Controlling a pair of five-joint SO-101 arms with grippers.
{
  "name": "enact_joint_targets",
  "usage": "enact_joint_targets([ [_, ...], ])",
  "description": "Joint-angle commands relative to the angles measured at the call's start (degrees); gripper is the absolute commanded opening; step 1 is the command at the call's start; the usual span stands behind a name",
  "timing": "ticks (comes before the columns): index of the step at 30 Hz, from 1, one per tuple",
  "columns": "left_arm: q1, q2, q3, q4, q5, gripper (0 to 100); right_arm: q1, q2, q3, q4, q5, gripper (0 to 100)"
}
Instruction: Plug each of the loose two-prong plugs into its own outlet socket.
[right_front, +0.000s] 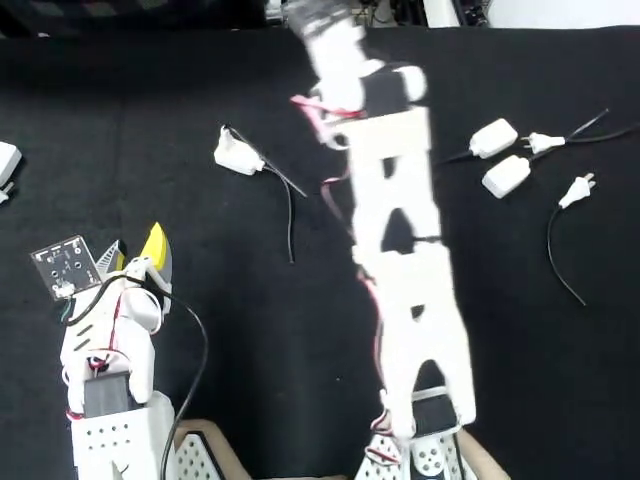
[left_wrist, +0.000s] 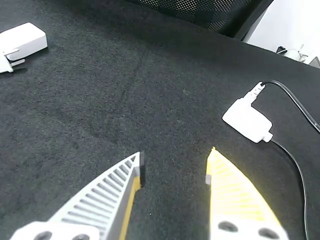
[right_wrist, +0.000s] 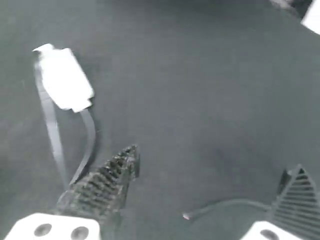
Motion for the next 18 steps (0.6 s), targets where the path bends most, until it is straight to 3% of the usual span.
enact_joint_targets([
  [1,-0.3,0.0,0.9,0.4,0.4,22,5.9,-5.1,-3.5,0.4,-5.0,42.1],
  [9,-0.3,0.1,0.9,0.4,0.4,22,19.2,-5.3,-3.4,0.5,-20.9,42.1],
  [18,-0.3,0.1,0.9,0.4,0.4,22,27.3,-5.4,7.9,0.4,-28.5,42.1],
])
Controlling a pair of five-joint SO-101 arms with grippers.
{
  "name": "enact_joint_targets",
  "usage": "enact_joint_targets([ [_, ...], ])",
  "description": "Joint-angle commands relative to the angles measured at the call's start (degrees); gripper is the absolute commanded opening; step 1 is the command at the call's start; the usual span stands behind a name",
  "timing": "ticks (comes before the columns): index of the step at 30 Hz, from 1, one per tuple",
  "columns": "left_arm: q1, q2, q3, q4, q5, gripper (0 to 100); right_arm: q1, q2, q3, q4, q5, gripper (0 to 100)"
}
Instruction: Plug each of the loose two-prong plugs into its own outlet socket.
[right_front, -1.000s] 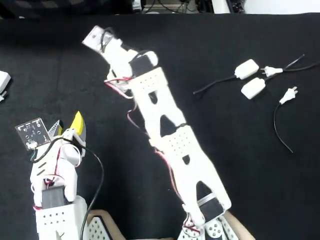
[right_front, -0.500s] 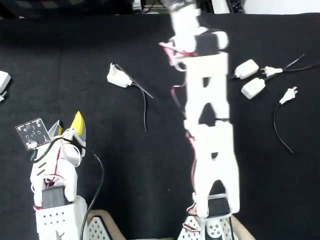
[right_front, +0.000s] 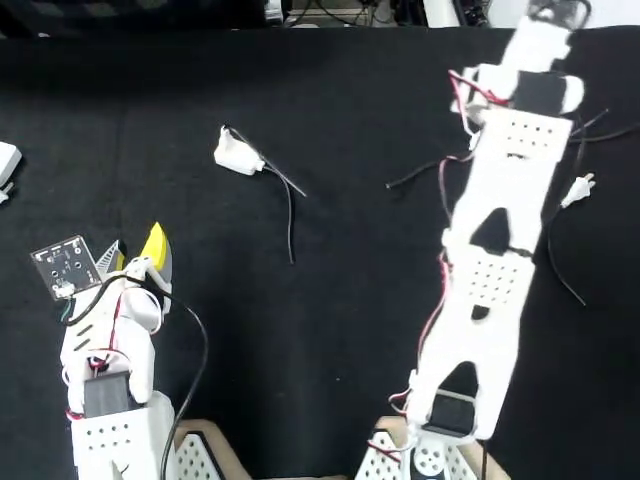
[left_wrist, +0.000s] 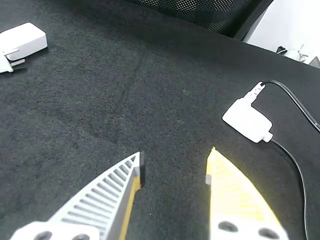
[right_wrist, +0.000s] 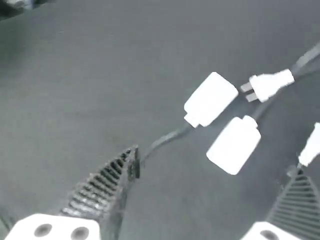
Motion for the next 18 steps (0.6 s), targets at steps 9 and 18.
enact_joint_targets([
  [9,-0.3,0.2,0.9,0.4,0.1,22,2.7,-3.7,9.3,0.3,-18.1,42.1],
  [18,-0.3,0.2,0.9,0.4,0.0,22,7.6,-3.6,17.4,0.0,-25.2,42.1],
])
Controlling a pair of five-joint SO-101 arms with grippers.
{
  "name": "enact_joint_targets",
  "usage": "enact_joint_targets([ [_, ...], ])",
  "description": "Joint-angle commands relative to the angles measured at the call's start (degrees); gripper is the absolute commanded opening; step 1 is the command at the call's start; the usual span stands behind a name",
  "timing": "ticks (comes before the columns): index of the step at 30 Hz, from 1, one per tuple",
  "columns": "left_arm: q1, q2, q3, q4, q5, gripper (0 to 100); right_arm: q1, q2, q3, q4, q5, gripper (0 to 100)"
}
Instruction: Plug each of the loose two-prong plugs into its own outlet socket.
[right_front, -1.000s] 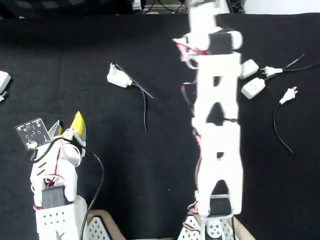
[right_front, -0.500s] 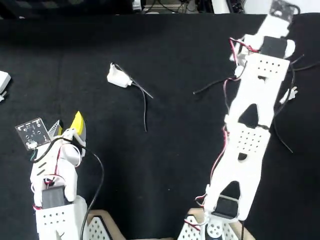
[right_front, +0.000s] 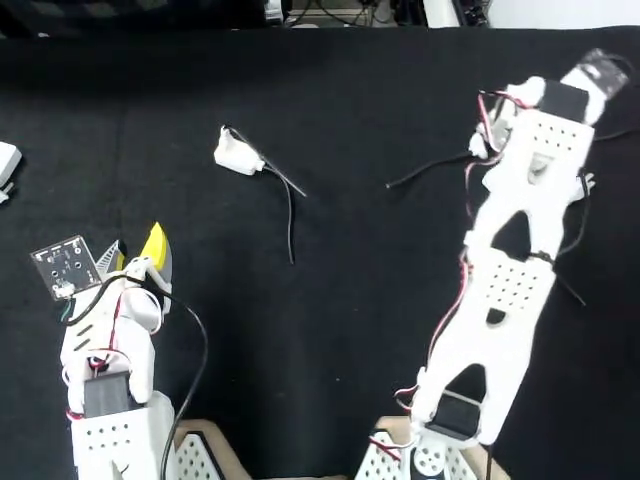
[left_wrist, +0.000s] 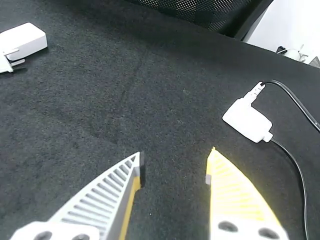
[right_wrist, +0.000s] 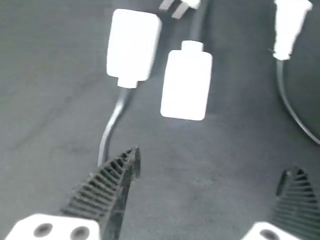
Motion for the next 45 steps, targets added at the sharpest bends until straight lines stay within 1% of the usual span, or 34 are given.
enact_joint_targets([
  [1,-0.3,0.2,0.9,0.4,-0.1,22,1.1,-3.6,3.7,-0.6,-2.1,42.1],
  [6,-0.3,0.2,0.9,0.4,-0.1,22,0.6,-3.6,11.9,-6.4,-2.5,42.1],
  [14,-0.3,0.2,0.9,0.4,-0.1,22,0.6,-3.6,20.7,-21.3,-2.5,42.1],
  [23,-0.3,0.2,0.9,0.4,-0.1,22,0.6,-3.6,20.9,-29.3,-2.5,42.0],
  [28,-0.3,0.2,0.9,0.4,-0.1,22,1.1,1.2,19.5,-33.0,-2.5,42.0],
  [32,-0.3,0.2,0.9,0.4,-0.1,22,1.1,6.0,14.8,-32.8,-2.1,42.0],
  [40,-0.3,0.2,0.9,0.4,-0.1,22,4.0,14.5,3.6,-26.6,-2.4,41.8],
  [42,-0.3,0.2,0.9,0.4,-0.1,22,4.0,16.3,0.4,-25.1,-2.5,38.3],
  [45,-0.3,0.2,0.9,0.4,-0.1,22,3.9,18.9,-4.0,-24.4,-2.4,25.2],
])
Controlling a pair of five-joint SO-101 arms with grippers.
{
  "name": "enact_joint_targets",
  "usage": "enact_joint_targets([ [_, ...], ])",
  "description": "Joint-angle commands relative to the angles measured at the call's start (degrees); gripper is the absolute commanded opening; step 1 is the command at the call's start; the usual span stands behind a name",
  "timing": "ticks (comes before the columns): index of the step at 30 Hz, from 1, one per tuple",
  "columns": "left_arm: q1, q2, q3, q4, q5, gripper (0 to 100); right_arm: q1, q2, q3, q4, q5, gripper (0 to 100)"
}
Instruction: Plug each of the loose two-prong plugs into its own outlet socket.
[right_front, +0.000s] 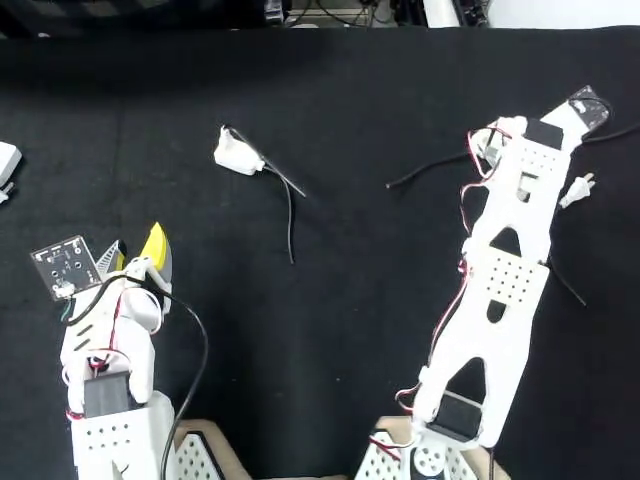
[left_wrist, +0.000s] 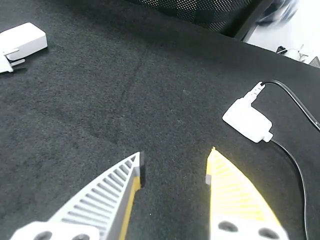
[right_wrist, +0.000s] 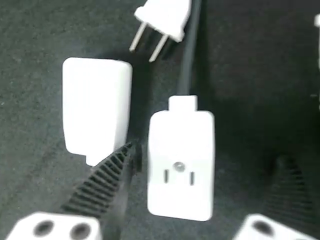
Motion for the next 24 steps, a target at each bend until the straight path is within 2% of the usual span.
enact_joint_targets([
  [1,-0.3,0.2,0.9,0.4,-0.1,22,1.8,2.4,-5.9,0.4,-0.1,19.9],
  [4,-0.3,0.2,0.9,0.4,-0.1,22,1.7,5.1,-10.7,0.3,2.8,8.0],
  [8,-0.3,0.2,0.9,0.4,-0.1,22,1.5,8.5,-16.6,0.7,5.8,1.3],
  [18,-0.3,0.2,0.9,0.4,-0.1,22,-1.1,9.3,-24.0,9.8,6.2,1.2],
  [24,-0.3,0.0,0.9,0.4,0.1,22,-5.9,3.7,-24.0,18.7,15.4,1.2],
])
